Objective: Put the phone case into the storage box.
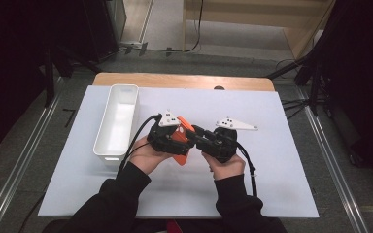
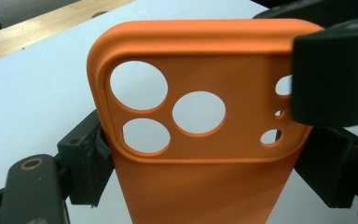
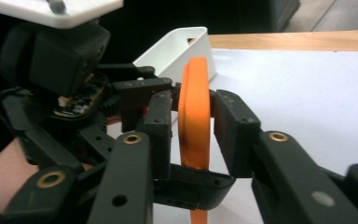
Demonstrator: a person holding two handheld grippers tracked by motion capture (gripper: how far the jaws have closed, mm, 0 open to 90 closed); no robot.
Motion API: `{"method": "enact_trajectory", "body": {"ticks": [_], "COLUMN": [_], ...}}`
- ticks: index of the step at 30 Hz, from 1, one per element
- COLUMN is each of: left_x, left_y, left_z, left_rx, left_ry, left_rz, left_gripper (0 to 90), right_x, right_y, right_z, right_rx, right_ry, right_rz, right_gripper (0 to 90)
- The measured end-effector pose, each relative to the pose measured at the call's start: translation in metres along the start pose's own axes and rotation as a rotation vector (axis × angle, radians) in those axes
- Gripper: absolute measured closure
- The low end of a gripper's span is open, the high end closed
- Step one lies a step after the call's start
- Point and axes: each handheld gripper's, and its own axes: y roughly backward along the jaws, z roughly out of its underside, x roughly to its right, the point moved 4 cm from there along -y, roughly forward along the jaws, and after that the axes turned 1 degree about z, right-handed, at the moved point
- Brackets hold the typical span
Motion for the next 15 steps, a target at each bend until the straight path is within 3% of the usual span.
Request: {"method": "enact_trajectory", "body": {"ticks": [3, 15], "left_x": [-0.002, -0.005], "left_y": [0.001, 0.004], "left_z": [0.0, 0.0], "left_rx": [-0.001, -0.011], "left_ry": [0.006, 0.019], "left_rz": [0.002, 0.03], "left_gripper": [15.5, 15.5], "right_x": [0.002, 0.003], "right_y": [0.002, 0.011], "right_z": [-0.002, -0.012], "right_rx": [-0.001, -0.024], "right_ry": [-0.023, -0.025], "right_rz": [-0.022, -0.089], "right_gripper": [60.5, 46.1]}}
